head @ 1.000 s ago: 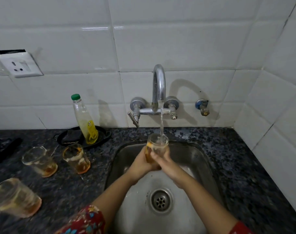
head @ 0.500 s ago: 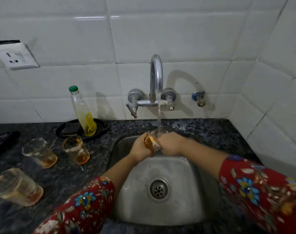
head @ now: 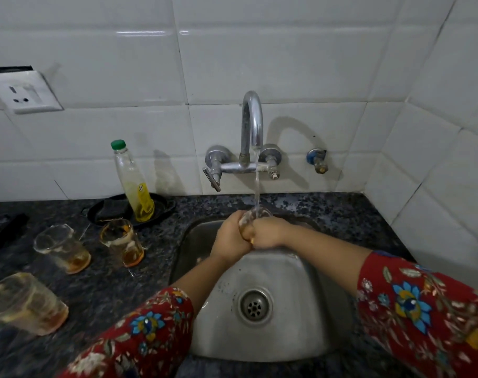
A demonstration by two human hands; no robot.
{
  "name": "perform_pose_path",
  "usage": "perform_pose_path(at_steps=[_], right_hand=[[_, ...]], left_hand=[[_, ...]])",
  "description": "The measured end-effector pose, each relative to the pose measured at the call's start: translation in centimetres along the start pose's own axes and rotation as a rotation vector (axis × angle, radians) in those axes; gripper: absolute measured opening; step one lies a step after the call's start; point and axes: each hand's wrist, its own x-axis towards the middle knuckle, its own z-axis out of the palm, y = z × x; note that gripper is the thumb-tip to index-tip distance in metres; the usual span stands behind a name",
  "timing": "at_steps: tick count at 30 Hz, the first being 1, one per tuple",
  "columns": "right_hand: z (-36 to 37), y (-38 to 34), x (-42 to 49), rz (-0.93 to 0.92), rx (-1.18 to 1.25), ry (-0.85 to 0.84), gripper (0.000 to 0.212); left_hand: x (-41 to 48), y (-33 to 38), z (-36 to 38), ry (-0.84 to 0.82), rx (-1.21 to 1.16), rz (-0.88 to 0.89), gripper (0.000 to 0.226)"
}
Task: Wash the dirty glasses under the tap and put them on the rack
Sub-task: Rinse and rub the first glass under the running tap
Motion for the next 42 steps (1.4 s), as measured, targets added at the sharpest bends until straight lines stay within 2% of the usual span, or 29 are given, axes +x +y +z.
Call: perform_pose_path(at_steps=[1, 3, 5, 6, 8, 9, 11, 13, 15, 16, 18, 19, 21, 23, 24, 25, 27, 29, 31, 33, 34, 37, 39, 40, 42], right_hand=[[-0.1, 0.3, 0.0, -0.026, 0.002, 0.009, 0.021], [-0.7, 1.4, -0.8, -0.118, -0.193, 0.066, 0.02], [0.0, 2.3, -1.2, -0.25, -0.444, 0.158, 0.024], [0.3, 2.2, -1.1, -0.248, -0.488, 0.17, 0.026], [0.1, 0.9, -0.8, -0.152, -0.332, 0.1, 0.02], [-0.1, 0.2, -0.5, -0.112, -0.202, 0.008, 0.015], [-1.1, -0.4, 0.0, -0.122, -0.128, -0.109, 0.014], [-1.8, -0.1, -0.6, -0.152, -0.123, -0.07, 0.02], [-1.5, 0.8, -1.8, -0.187, -0.283, 0.065, 0.017], [-1.2, 1.3, -2.1, -0.231, -0.416, 0.129, 0.016], [-0.3, 1.7, -2.3, -0.251, -0.445, 0.2, 0.019], [-0.1, 1.4, -2.0, -0.187, -0.368, 0.202, 0.021], [-0.2, 0.3, -1.2, -0.002, 0.0, 0.098, 0.024], [-0.4, -0.2, -0.5, 0.027, 0.33, 0.077, 0.023], [-0.7, 0.0, -0.6, -0.004, 0.331, 0.09, 0.022], [-1.0, 0.6, -0.8, -0.051, 0.222, 0.107, 0.022], [-1.5, 1.3, -1.9, -0.129, -0.139, 0.131, 0.02], [-1.3, 1.6, -2.5, -0.162, -0.327, 0.165, 0.019], [-0.8, 0.6, -2.5, -0.098, -0.216, 0.122, 0.021], [-0.6, -0.2, -2.4, -0.053, -0.035, 0.089, 0.022], [-0.5, -0.1, -2.3, -0.055, -0.031, 0.093, 0.022], [-0.4, 1.0, -2.3, -0.148, -0.235, 0.147, 0.026], [0.0, 1.7, -2.0, -0.202, -0.38, 0.236, 0.025], [0.4, 1.6, -1.8, -0.158, -0.354, 0.244, 0.024], [0.9, 0.3, -1.3, 0.02, -0.083, 0.198, 0.026]], left_hand=[[0.0, -0.2, 0.0, -0.019, -0.038, -0.002, 0.042], [0.5, -0.2, -1.0, -0.167, -0.092, 0.013, 0.055], [1.0, -0.1, -1.8, -0.312, -0.01, 0.026, 0.062], [1.3, -0.1, -1.8, -0.323, 0.037, 0.027, 0.06], [0.8, 0.2, -1.1, -0.224, 0.034, -0.011, 0.045], [0.5, 0.2, -0.5, -0.147, 0.049, -0.047, 0.039], [0.4, 0.3, 0.2, -0.027, 0.098, -0.064, 0.037], [0.7, 0.4, -0.1, -0.111, -0.015, -0.009, 0.033], [1.3, 0.1, -0.8, -0.276, -0.081, 0.095, 0.027], [1.7, -0.2, -1.1, -0.289, -0.041, 0.113, 0.03], [1.8, -0.3, -1.3, -0.244, 0.052, 0.084, 0.037], [1.7, -0.3, -1.1, -0.189, 0.09, 0.087, 0.035], [1.3, 0.2, -0.4, -0.041, 0.112, 0.083, 0.035], [1.1, 0.4, 0.0, 0.067, 0.092, 0.061, 0.045], [1.1, 0.4, 0.0, 0.071, 0.09, 0.064, 0.047], [1.1, 0.7, -0.4, 0.027, 0.083, 0.077, 0.046], [1.4, 1.4, -1.5, -0.171, 0.061, 0.141, 0.044], [1.6, 1.9, -2.2, -0.284, 0.173, 0.199, 0.04], [1.3, 2.0, -1.9, -0.221, 0.256, 0.207, 0.031], [0.7, 1.9, -1.3, -0.093, 0.169, 0.159, 0.027], [0.4, 1.9, -1.2, -0.064, 0.087, 0.153, 0.028], [0.4, 1.1, -1.6, -0.206, -0.105, 0.187, 0.032], [0.7, 1.4, -1.8, -0.217, 0.011, 0.154, 0.028], [0.7, 1.5, -1.6, -0.184, 0.1, 0.133, 0.024], [0.4, 1.6, -1.0, -0.096, 0.216, 0.084, 0.017]])
